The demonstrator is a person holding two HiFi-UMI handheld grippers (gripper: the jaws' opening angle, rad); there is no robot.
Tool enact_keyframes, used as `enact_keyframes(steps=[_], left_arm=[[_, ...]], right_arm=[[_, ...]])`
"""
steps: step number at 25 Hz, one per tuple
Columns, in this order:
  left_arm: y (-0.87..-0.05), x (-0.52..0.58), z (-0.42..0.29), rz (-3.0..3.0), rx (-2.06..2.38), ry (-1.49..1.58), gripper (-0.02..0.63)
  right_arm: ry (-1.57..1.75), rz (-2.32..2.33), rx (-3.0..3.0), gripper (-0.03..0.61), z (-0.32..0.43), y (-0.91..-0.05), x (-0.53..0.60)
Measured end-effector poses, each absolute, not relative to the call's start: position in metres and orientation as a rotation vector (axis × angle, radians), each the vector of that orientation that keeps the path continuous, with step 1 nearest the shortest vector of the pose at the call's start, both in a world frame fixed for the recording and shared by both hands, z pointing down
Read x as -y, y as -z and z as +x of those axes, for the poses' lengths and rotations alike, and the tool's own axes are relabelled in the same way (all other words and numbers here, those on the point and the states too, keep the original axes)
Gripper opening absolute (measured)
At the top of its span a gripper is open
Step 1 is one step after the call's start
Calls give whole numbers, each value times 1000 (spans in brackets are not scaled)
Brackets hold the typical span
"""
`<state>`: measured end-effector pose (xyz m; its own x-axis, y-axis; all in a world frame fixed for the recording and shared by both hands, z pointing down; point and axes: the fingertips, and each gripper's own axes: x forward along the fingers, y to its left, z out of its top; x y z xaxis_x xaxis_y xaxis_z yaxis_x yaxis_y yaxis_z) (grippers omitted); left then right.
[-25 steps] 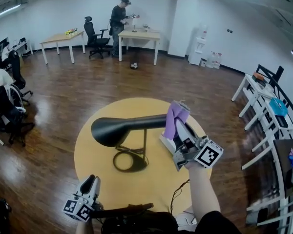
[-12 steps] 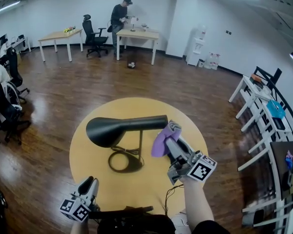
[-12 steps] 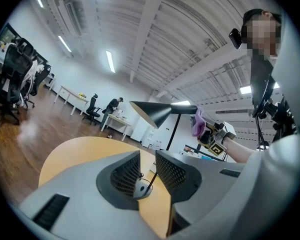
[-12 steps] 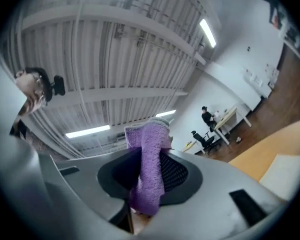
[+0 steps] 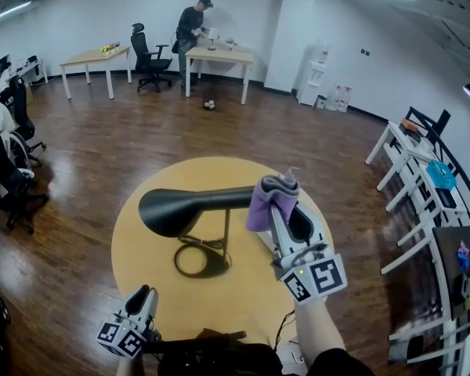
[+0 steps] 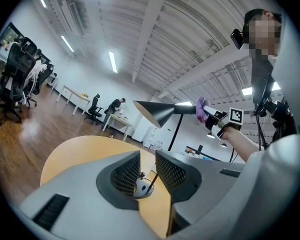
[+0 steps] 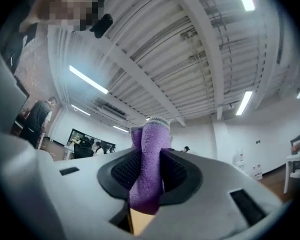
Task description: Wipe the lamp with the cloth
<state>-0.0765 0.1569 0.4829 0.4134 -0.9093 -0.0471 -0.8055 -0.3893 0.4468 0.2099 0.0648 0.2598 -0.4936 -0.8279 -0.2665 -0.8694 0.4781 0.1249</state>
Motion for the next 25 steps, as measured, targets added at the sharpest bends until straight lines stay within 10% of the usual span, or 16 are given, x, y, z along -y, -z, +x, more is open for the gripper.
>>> enact_keyframes(steps=[16,25], left_arm=[[-493,-166,-80,2296,1474,378,86],[-503,-164,-82,2264,1490,372,86]], right_arm=[[173,-1137,-2503,100,176,-339,-52],[-103,-1128,-2958,100,127,-368,-61]])
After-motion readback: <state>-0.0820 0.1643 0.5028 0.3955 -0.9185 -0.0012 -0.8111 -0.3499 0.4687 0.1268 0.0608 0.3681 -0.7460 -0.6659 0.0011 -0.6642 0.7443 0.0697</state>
